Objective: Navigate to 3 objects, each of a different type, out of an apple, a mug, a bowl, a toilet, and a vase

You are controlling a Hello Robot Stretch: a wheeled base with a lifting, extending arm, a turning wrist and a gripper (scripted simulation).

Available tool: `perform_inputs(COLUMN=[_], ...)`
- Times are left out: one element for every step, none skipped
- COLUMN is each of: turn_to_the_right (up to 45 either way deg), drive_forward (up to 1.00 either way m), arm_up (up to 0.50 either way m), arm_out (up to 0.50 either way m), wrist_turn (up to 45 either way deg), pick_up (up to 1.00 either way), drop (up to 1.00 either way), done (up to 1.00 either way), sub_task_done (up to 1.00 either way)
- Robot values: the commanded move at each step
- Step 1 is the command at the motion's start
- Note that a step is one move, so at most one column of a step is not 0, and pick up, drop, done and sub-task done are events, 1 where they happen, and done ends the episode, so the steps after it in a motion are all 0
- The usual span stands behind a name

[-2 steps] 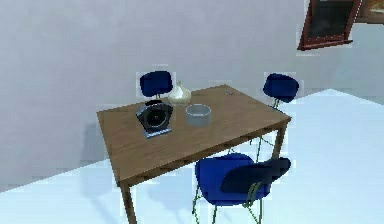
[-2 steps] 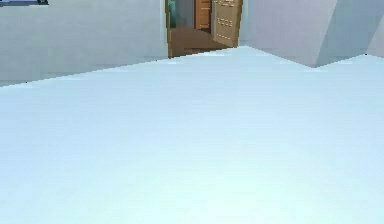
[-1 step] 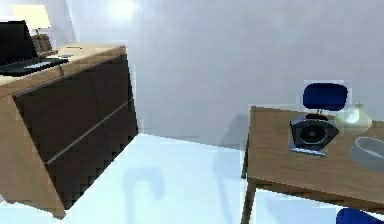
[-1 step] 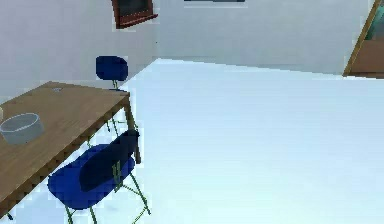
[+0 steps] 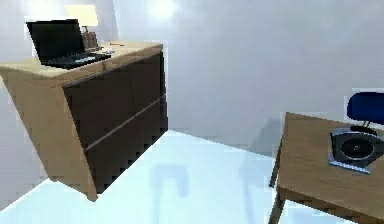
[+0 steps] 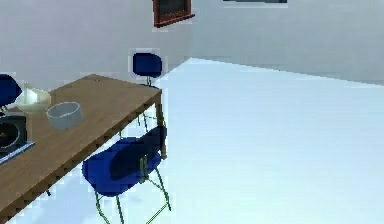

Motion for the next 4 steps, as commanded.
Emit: perform_inputs(turn_to_the_right=[0.0, 45.0, 0.0, 45.0], drive_forward=[0.10, 0.00, 0.00, 0.00], arm_up=[0.00, 0.00, 0.00, 0.00], arm_out=[0.00, 0.00, 0.00, 0.00], wrist_turn=[0.0, 0.0, 0.0, 0.0], pick_up=[0.00, 0.00, 0.00, 0.00], drop=[0.00, 0.00, 0.00, 0.00], done=[0.00, 0.00, 0.00, 0.00], sub_task_done=[0.00, 0.00, 1.00, 0.00])
